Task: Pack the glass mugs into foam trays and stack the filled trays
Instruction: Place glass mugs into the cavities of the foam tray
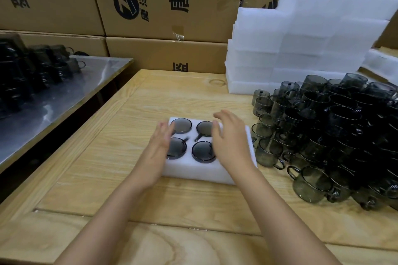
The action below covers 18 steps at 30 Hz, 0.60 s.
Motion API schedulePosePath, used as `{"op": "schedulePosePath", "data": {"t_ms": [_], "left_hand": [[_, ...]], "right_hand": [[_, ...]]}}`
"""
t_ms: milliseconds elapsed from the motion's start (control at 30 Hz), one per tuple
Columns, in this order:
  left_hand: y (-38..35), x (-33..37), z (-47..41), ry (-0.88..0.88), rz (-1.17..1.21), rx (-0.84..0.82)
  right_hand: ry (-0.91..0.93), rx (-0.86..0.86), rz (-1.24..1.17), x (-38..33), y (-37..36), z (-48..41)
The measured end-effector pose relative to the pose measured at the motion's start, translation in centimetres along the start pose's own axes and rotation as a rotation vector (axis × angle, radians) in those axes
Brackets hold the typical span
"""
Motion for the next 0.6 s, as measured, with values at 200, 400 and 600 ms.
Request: {"op": "schedulePosePath", "data": {"t_ms": [200,400,600], "left_hand": [[0.0,-3.9,1.3,0.141,0.272,0.006],[0.1,-2.1,1.4,-0.009,0.319,0.031],[-4.5,6.3,6.1,-0.693,-0.774,0.233]], "right_hand": [[-0.246,0.003,-0.105,6.6,1.6,6.6],[-0.239,-0.078,-0.181,8.0,0.0,6.1],[-0.277,0.121,-0.311,8.2,-0.1,4.9]]}}
Point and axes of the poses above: each hand's wrist, its own z-axis away from the middle knuckle, its own y-axis out of the back of the hand, x = y × z, the point moved 10 cm from there along -z, towards the middle knuckle, and after that the axes turned 1 degree about -z, right-handed, at the moved point
